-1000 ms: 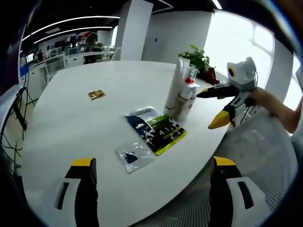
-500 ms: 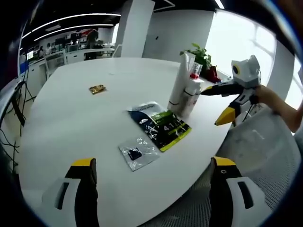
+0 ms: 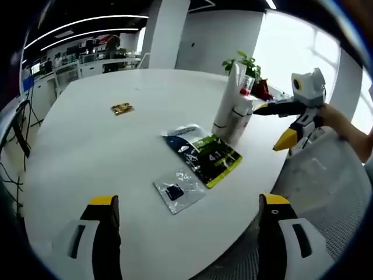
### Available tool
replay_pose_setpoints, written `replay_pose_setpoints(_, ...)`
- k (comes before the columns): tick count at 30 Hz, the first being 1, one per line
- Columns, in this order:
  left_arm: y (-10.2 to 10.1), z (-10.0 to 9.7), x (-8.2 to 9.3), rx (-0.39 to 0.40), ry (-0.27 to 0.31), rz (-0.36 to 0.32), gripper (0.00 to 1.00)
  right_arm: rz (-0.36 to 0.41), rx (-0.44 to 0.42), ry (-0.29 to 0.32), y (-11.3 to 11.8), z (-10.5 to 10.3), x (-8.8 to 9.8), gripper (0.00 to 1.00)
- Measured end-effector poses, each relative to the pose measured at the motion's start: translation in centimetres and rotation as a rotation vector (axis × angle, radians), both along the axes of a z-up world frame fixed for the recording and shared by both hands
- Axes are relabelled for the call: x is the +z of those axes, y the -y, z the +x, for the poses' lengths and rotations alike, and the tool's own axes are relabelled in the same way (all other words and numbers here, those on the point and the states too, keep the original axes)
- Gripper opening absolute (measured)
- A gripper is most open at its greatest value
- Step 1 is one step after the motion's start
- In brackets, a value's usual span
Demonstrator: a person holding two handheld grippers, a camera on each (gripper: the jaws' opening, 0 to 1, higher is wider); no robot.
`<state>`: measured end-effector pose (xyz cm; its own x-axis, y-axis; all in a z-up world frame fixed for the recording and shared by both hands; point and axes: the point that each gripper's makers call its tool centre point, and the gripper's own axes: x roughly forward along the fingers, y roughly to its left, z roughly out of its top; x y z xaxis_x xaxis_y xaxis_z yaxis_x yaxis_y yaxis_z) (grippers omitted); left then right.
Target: Arrange the skincare products in the storage area until every visible bottle or jar stands upright without overlapping.
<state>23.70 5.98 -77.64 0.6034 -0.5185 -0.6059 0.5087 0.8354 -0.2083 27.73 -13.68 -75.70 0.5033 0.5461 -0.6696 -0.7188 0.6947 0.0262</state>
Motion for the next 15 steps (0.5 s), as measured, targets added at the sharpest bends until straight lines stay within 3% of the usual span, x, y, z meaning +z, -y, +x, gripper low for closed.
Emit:
replay_pose_setpoints(6, 0.0, 1.2, 0.5, -0.009, 0.017, 0.002, 0.92, 0.004, -0.006, 0.003, 0.4, 0.2, 0.5, 1.0)
replay_pose_setpoints(15, -0.3, 1.7, 0.5, -0.011, 0.025, 0.003, 0.92, -0.002, 0.007, 0.05, 0.2, 1.1, 2.8, 1.0)
